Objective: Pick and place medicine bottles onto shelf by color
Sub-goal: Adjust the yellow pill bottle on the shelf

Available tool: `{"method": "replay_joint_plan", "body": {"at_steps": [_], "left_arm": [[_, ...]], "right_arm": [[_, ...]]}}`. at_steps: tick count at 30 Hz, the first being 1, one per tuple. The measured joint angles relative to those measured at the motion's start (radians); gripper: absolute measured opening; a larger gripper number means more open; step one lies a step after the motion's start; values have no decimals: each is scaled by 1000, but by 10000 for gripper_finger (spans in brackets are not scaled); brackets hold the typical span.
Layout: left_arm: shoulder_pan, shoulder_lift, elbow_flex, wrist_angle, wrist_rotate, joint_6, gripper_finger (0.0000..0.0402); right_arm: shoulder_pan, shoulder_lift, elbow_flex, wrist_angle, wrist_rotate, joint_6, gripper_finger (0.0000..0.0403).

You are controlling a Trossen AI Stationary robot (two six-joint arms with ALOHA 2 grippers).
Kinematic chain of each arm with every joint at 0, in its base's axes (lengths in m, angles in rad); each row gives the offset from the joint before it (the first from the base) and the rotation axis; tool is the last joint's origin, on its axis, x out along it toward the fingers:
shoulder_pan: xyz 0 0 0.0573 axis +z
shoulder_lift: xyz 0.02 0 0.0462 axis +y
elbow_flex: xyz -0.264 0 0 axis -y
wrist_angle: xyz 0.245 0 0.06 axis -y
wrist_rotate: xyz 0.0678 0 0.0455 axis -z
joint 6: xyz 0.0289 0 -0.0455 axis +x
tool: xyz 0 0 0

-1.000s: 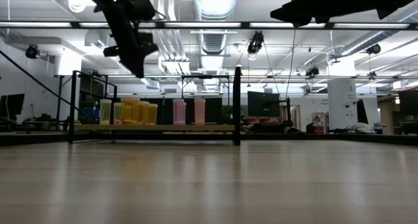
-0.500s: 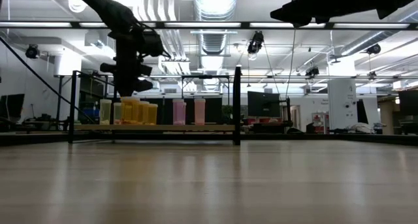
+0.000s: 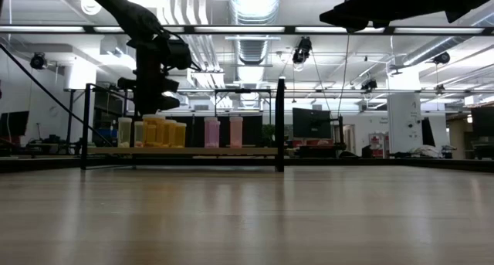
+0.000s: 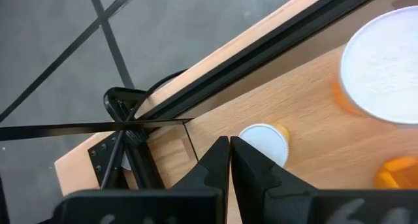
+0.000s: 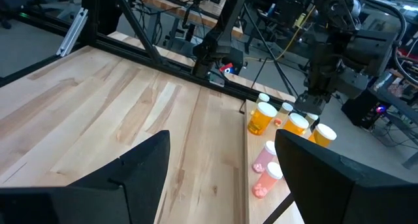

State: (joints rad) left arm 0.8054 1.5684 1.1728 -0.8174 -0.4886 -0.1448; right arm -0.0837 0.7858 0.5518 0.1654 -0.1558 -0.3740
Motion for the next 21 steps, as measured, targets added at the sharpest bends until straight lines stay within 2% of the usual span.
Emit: {"method": "replay_joint_plan", "body": {"at_steps": [15, 21], "left_arm": [[-2, -4, 10, -5, 17, 1, 0], [-32, -67, 33, -46, 15, 24, 0]], "right_arm": [[0, 0, 0, 0, 0, 6, 267], [0, 0, 0, 0, 0, -11, 267]]}}
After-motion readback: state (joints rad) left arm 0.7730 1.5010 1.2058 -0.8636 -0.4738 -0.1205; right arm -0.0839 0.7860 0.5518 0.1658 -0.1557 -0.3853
